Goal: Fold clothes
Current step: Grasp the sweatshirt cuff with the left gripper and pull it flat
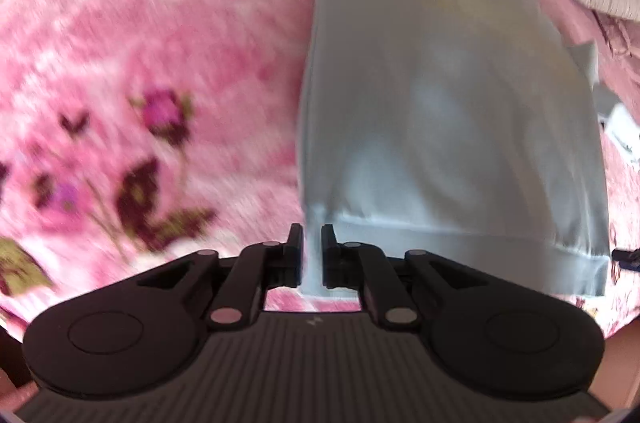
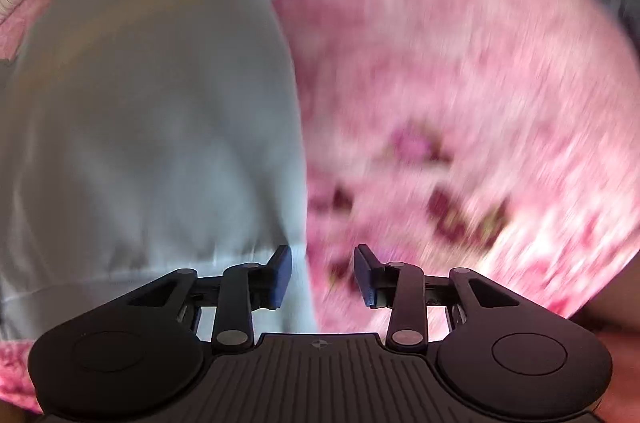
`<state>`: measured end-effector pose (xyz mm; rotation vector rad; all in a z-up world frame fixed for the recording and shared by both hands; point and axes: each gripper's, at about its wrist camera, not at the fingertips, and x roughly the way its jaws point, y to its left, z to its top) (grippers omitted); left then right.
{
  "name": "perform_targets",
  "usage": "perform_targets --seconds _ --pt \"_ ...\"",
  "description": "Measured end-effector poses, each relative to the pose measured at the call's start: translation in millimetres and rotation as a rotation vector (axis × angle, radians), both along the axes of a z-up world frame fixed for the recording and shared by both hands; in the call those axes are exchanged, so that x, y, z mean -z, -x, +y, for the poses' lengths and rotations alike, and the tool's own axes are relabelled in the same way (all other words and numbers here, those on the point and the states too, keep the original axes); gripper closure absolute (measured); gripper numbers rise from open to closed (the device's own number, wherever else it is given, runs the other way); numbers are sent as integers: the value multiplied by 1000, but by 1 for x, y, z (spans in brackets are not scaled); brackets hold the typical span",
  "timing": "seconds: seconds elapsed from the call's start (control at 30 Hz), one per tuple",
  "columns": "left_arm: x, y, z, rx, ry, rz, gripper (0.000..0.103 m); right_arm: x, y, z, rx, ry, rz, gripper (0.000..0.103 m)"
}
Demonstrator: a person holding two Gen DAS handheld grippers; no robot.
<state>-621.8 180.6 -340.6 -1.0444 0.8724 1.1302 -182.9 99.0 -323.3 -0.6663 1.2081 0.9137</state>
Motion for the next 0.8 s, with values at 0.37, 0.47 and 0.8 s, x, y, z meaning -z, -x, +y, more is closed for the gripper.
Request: perform_targets --seconds 0.37,0.47,0.8 --pt "2 -9 30 70 -25 91 87 32 32 59 -135 159 -22 64" --pt "-13 5 57 53 -138 180 74 17 24 74 -100 123 -30 64" --pt "11 18 198 246 -431 623 57 4 18 137 -25 60 -19 64"
